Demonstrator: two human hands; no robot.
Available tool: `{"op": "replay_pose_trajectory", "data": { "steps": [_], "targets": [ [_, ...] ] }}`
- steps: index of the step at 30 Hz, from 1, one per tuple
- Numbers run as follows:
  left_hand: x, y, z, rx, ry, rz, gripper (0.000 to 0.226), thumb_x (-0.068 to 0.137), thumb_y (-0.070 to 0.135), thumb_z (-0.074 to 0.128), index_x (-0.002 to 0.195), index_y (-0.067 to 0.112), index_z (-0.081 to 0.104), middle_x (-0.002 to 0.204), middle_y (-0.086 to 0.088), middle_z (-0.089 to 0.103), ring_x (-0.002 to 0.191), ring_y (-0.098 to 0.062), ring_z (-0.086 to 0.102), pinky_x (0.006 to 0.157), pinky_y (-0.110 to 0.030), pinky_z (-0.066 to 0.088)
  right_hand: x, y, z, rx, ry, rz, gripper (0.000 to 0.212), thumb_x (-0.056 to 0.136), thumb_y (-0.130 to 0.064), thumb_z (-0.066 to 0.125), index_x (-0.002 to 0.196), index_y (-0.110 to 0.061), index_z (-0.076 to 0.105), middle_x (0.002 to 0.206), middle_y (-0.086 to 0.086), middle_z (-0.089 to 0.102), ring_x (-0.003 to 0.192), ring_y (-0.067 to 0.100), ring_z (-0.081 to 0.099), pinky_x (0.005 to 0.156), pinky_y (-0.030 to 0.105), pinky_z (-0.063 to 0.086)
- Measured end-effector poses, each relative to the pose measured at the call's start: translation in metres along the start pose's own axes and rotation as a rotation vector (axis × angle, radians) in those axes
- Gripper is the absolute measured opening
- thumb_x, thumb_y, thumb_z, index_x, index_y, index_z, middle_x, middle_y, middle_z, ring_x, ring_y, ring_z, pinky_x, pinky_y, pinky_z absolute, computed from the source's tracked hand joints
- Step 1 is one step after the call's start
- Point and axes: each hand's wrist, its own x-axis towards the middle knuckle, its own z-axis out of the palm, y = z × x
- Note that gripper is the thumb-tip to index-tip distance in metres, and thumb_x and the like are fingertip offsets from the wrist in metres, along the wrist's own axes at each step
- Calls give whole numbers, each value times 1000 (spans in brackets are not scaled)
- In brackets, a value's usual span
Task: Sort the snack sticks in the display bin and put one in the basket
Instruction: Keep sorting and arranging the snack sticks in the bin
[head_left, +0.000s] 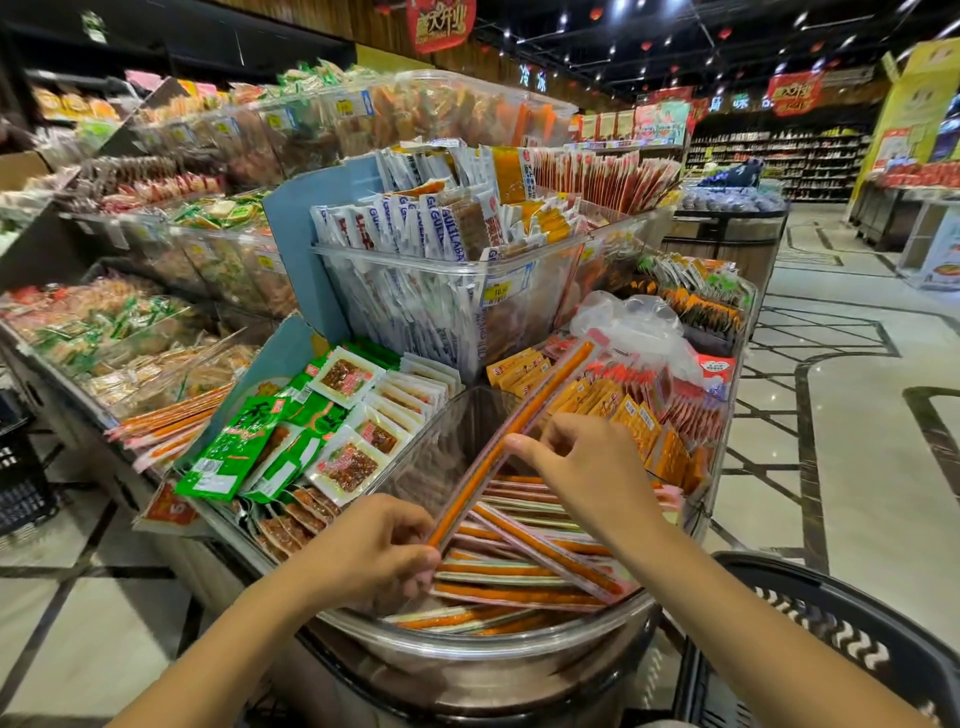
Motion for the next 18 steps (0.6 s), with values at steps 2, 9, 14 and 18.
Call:
{"op": "replay_pose_trajectory", "data": {
  "steps": [2,9,14,18],
  "targets": [
    [-6,0,-6,-17,-16,-11,13,95,13,68,84,6,68,77,-9,75,69,-21,73,64,-28,58,-5,-4,2,70,69,-178,30,90,-38,73,71,-19,60,63,-8,56,58,11,53,54,25,42],
    [-16,6,-30,139,-30,48,8,93,25,72,86,22,73,68,3,68,62,-6,60,61,-22,44,-8,-19,25,-359,-218,-561,39,90,-28,70,128,-25,62,120,-3,60,101,23,59,67,41,55],
    [-28,18,-49,-189,245,62,15,73,20,80,87,17,81,66,-11,71,56,-12,61,53,-20,47,1,-24,27,-199,-140,-500,14,89,-28,70,103,-25,68,97,-5,63,89,22,62,68,45,54],
    [-29,31,-61,-433,573,134,13,70,23,81,80,15,80,64,-13,69,50,-14,58,47,-19,49,6,-31,27,35,-138,-336,11,86,-31,76,91,-26,67,90,-11,67,85,15,63,76,43,53]
  ]
}}
